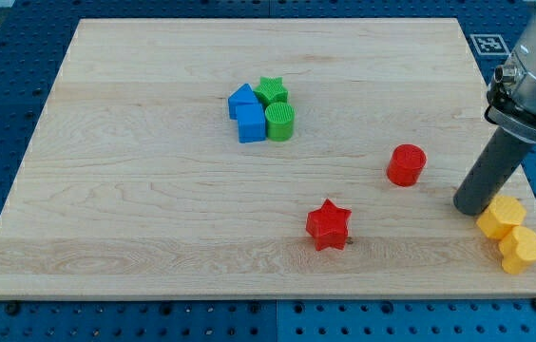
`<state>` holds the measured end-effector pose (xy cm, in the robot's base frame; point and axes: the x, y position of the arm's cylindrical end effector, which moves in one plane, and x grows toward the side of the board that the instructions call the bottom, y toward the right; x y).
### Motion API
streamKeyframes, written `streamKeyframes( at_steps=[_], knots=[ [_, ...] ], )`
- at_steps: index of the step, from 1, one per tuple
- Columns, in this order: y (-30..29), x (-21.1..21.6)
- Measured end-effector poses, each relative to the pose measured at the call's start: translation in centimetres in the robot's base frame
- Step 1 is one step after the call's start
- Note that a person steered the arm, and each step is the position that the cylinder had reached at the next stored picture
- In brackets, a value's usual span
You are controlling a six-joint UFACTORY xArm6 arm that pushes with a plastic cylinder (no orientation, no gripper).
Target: Push the red star into the yellow heart
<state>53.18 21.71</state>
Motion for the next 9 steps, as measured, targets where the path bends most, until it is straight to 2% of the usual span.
streamKeyframes(
  at_steps=[3,7,9],
  knots=[
    [0.7,-0.3],
    [-11.7,-1.1],
    [-13.2,-1.1]
  ],
)
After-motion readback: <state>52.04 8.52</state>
